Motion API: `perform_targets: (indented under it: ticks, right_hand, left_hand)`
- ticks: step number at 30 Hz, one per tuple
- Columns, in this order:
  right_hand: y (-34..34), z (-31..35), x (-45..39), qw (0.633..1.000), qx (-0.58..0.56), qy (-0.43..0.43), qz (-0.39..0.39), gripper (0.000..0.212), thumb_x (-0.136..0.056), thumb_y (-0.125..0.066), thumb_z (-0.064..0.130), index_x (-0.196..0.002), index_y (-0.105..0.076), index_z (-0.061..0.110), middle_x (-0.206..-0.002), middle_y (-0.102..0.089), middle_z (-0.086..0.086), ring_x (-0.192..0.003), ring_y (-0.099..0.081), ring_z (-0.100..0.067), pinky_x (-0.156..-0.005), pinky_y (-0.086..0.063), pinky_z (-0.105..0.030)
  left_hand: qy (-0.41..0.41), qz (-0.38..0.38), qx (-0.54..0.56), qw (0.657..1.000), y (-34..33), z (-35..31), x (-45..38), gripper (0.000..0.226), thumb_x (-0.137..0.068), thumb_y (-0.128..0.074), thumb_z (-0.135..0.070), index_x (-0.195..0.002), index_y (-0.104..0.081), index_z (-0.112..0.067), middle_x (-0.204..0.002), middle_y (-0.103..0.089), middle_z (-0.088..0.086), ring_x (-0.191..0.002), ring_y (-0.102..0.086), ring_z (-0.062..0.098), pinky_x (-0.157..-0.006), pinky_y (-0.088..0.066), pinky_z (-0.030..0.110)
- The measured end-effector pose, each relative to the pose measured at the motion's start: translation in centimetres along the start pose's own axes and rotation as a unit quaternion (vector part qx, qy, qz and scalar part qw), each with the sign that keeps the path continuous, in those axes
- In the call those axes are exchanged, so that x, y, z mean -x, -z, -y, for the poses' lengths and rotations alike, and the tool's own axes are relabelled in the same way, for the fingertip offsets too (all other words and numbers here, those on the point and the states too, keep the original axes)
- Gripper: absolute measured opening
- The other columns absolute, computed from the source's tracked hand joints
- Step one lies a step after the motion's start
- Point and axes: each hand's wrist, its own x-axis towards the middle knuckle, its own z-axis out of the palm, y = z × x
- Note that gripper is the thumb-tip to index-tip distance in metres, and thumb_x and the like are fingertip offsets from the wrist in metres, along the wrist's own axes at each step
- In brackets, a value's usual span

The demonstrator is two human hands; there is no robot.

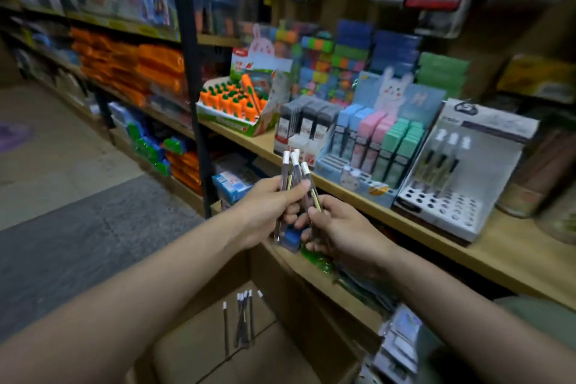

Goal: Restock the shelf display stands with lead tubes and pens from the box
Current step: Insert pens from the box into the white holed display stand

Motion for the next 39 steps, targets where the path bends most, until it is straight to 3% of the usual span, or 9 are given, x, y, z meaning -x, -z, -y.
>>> perform_targets:
  ticks: [5, 8, 12, 16, 18, 22, 27, 33, 39]
  right_hand:
    - [2.5, 0.7, 1.5, 0.992, 0.094, 0.055, -0.068, 0.02, -0.103, -0.041, 0.011, -0.112, -0.059, 0.008, -0.089, -0.061, -0.022, -0.078, -0.057, -0.019, -0.071, -0.046, -0.029]
    - [5.8, 1.0, 1.8, 0.974, 0.138, 0.048, -0.175, 0.019, -0.101, -0.044, 0.012, -0.098, -0.061, 0.021, -0.07, -0.055, 0.0, -0.059, -0.05, -0.006, -0.056, -0.04, -0.018]
    - [10.1, 2.8, 2.3, 0.967, 0.055, 0.051, -0.244, 0.016, -0.104, -0.039, 0.032, -0.103, -0.054, 0.025, -0.056, -0.038, 0.01, -0.04, -0.035, -0.004, -0.042, -0.03, -0.021]
    - [12.7, 5.1, 3.1, 0.958, 0.015, 0.149, -0.243, 0.023, -0.104, -0.036, 0.031, -0.113, -0.051, 0.015, -0.064, -0.043, 0.005, -0.05, -0.04, -0.007, -0.045, -0.036, -0.02]
    - [13.9, 5.8, 3.4, 0.94, 0.022, 0.183, -0.287, 0.019, -0.102, -0.046, 0.027, -0.108, -0.061, 0.017, -0.075, -0.059, 0.005, -0.067, -0.057, -0.01, -0.064, -0.052, -0.022]
    - [16.4, 5.3, 3.3, 0.888, 0.059, 0.228, -0.396, 0.016, -0.096, -0.058, 0.027, -0.104, -0.071, 0.021, -0.096, -0.072, 0.004, -0.096, -0.067, -0.015, -0.088, -0.055, -0.03]
    - [19.2, 3.3, 3.3, 0.821, 0.199, 0.224, -0.485, 0.014, -0.092, -0.063, 0.031, -0.103, -0.07, 0.027, -0.092, -0.071, 0.01, -0.086, -0.066, -0.003, -0.08, -0.057, -0.032]
    - [21.2, 2.0, 3.3, 0.765, 0.343, 0.207, -0.505, 0.005, -0.091, -0.064, 0.033, -0.091, -0.065, 0.028, -0.076, -0.064, 0.015, -0.072, -0.062, -0.006, -0.065, -0.052, -0.028]
    - [21.1, 1.8, 3.4, 0.734, 0.416, 0.189, -0.503, 0.015, -0.091, -0.064, 0.035, -0.098, -0.071, 0.024, -0.081, -0.066, 0.011, -0.076, -0.061, -0.011, -0.072, -0.054, -0.04]
  left_hand:
    - [-0.026, 0.001, 0.04, 0.999, -2.6, -0.8, -1.6, 0.014, -0.095, -0.058, -0.018, -0.094, -0.056, -0.003, -0.056, -0.048, -0.004, -0.045, -0.037, 0.005, -0.043, -0.034, 0.017]
    - [0.004, 0.027, 0.111, 0.993, -3.8, -1.1, -2.7, 0.017, -0.095, -0.057, -0.017, -0.098, -0.062, -0.002, -0.083, -0.071, 0.006, -0.046, -0.039, 0.002, -0.039, -0.034, 0.014]
    - [0.026, 0.074, 0.156, 0.985, -5.2, -1.5, -3.7, 0.026, -0.097, -0.052, -0.02, -0.111, -0.059, 0.0, -0.103, -0.073, 0.014, -0.044, -0.039, 0.002, -0.037, -0.033, 0.013]
    - [0.027, 0.104, 0.173, 0.979, -7.0, -1.6, -4.4, 0.021, -0.1, -0.048, -0.019, -0.11, -0.057, -0.003, -0.1, -0.074, 0.013, -0.044, -0.036, 0.003, -0.037, -0.03, 0.013]
    - [0.026, 0.113, 0.171, 0.978, -7.6, -1.7, -4.8, 0.021, -0.101, -0.046, -0.019, -0.109, -0.059, -0.005, -0.095, -0.074, 0.01, -0.045, -0.036, 0.004, -0.038, -0.03, 0.014]
    - [0.031, 0.13, 0.171, 0.976, -8.6, -1.4, -5.7, 0.023, -0.099, -0.05, -0.021, -0.109, -0.064, -0.007, -0.078, -0.071, -0.002, -0.048, -0.035, 0.004, -0.038, -0.029, 0.015]
    - [0.036, 0.147, 0.139, 0.979, -10.1, -0.7, -6.9, 0.021, -0.096, -0.054, -0.021, -0.109, -0.065, -0.008, -0.076, -0.065, -0.002, -0.046, -0.035, 0.004, -0.038, -0.027, 0.014]
    - [0.049, 0.139, 0.158, 0.976, -11.9, 0.3, -7.9, 0.016, -0.098, -0.052, -0.016, -0.106, -0.063, -0.009, -0.075, -0.065, 0.001, -0.042, -0.032, 0.004, -0.036, -0.024, 0.014]
    - [0.048, 0.154, 0.141, 0.977, -12.1, 1.1, -8.2, 0.017, -0.098, -0.052, -0.021, -0.109, -0.064, -0.016, -0.076, -0.068, 0.001, -0.042, -0.031, 0.004, -0.036, -0.024, 0.014]
